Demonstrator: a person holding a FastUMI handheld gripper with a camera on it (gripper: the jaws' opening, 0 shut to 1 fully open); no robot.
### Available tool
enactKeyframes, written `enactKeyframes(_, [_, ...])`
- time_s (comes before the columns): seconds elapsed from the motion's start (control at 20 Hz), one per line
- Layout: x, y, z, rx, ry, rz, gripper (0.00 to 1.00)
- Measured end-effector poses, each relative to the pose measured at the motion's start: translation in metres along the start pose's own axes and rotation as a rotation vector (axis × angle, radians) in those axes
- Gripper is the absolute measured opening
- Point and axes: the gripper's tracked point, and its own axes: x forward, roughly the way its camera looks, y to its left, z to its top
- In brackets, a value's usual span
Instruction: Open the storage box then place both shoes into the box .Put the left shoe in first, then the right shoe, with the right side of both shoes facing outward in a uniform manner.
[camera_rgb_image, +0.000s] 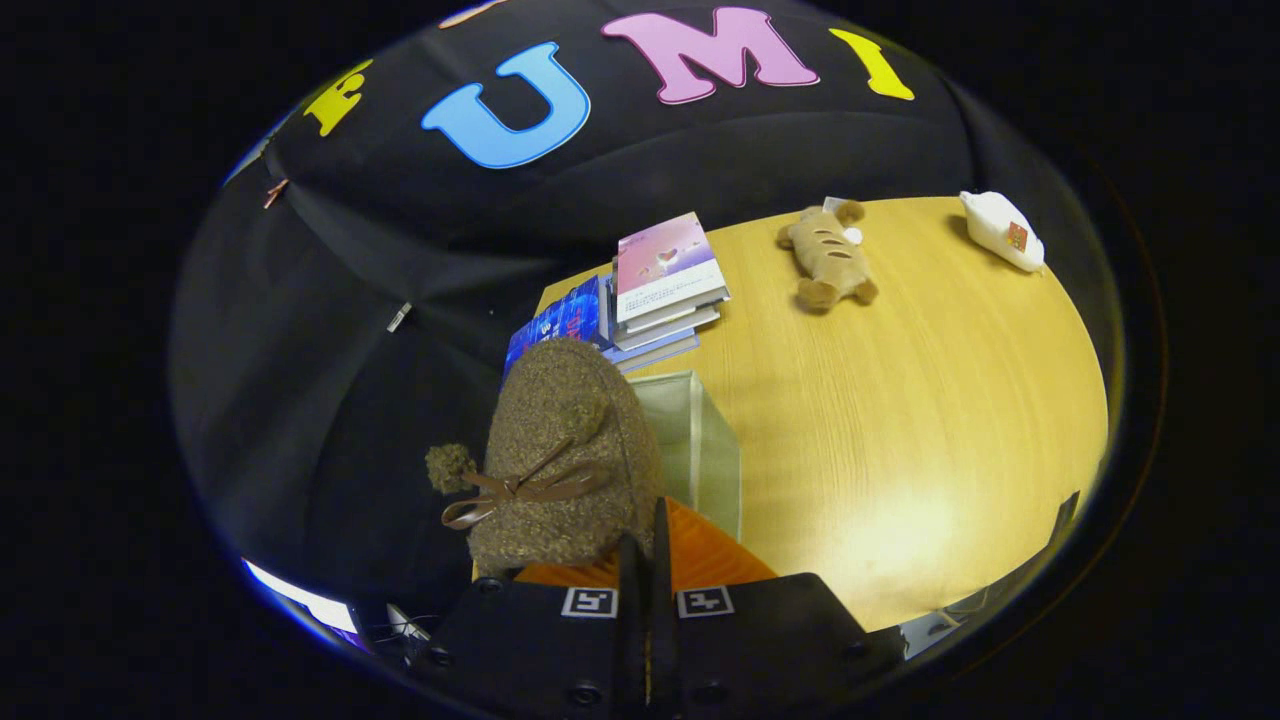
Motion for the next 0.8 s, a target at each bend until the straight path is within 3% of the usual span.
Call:
enactKeyframes(0.5, [0.048, -0.004, -0.032, -0.011, 0.056, -0.111, 0.11])
enactKeyframes(0.65, [0.050, -0.001, -0.033, -0.018, 0.054, -0.102, 0.15])
enactKeyframes(0.75, [0.048, 0.010, -0.034, -0.009, 0.054, -0.063, 0.27])
enactKeyframes(0.8, [0.043, 0.019, -0.034, -0.008, 0.048, -0.033, 0.43])
